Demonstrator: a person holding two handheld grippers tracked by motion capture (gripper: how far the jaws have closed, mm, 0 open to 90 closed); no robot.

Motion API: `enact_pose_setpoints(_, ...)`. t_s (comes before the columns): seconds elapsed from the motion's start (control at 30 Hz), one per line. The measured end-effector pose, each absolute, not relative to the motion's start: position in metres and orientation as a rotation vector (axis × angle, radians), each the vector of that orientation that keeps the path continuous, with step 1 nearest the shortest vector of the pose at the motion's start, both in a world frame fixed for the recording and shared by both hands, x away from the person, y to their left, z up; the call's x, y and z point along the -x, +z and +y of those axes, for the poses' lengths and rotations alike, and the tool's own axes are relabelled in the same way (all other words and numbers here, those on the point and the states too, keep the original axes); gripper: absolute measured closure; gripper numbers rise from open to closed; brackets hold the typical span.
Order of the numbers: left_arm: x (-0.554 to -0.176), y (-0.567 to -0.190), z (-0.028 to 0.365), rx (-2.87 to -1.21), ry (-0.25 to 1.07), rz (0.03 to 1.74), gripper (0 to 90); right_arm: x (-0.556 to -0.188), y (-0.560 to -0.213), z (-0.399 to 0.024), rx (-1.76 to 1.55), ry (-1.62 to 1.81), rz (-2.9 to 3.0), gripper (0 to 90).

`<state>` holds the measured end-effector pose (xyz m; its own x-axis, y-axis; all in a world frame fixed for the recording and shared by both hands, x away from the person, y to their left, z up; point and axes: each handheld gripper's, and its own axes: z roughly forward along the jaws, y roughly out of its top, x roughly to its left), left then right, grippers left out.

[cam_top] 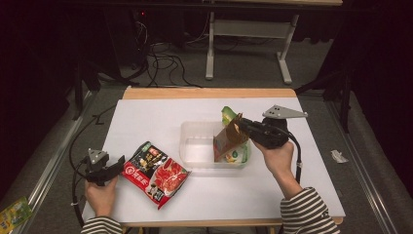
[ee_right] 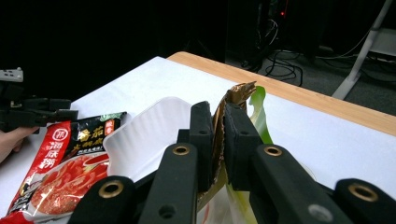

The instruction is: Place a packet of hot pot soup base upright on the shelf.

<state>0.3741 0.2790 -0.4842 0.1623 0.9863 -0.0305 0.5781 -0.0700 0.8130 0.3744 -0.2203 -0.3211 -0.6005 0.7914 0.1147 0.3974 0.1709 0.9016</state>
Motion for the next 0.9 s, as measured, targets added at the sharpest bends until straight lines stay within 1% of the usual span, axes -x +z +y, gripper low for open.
enact_pose_setpoints(0.9, -0.374, -0.484, 0.279, -1.742, 0.738, 1.496, 38.3, -0.397, -0.324, -0.199, -1.078, 1.375, 2.126, 82.7)
